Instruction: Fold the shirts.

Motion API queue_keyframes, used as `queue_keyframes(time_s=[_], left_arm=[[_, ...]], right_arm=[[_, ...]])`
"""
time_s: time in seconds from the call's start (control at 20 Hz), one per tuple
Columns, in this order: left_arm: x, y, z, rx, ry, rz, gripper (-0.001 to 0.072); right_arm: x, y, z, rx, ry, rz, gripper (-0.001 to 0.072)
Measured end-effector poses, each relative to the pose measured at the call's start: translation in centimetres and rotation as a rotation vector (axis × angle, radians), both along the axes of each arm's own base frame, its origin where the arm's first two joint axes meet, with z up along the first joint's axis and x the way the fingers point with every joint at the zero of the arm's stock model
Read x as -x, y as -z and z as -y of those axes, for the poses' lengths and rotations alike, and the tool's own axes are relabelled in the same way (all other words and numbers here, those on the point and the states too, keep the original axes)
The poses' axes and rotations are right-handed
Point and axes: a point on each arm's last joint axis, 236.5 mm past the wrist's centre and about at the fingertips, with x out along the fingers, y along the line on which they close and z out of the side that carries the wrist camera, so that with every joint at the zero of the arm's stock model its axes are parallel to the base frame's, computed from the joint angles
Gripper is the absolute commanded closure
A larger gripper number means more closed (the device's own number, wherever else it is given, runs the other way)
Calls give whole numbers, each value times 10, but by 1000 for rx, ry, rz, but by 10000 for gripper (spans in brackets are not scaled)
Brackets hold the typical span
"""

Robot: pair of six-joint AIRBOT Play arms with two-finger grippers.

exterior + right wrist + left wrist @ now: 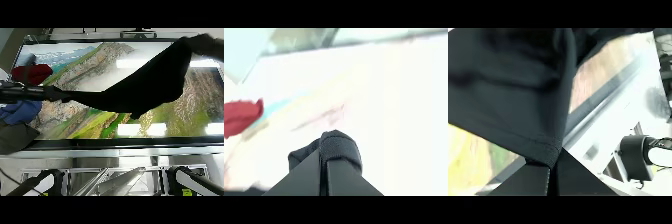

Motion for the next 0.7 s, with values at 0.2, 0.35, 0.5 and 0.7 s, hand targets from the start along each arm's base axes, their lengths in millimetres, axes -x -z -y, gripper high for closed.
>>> queue_keyframes(time_s=[0.2,0.35,0.5,0.7], left_arm=[[22,-19,2,-3,8,53,683],[33,14,3,13,-4,-31,686],[32,63,2,28,-31,-125,686],[16,116,-4,32,-57,-206,687]], right_arm=[[-7,14,17,28,79,-65,684],[-36,72,39,28,146,-217,533],[-74,146,64,16,215,-350,184],[-87,225,93,10,251,-509,326]])
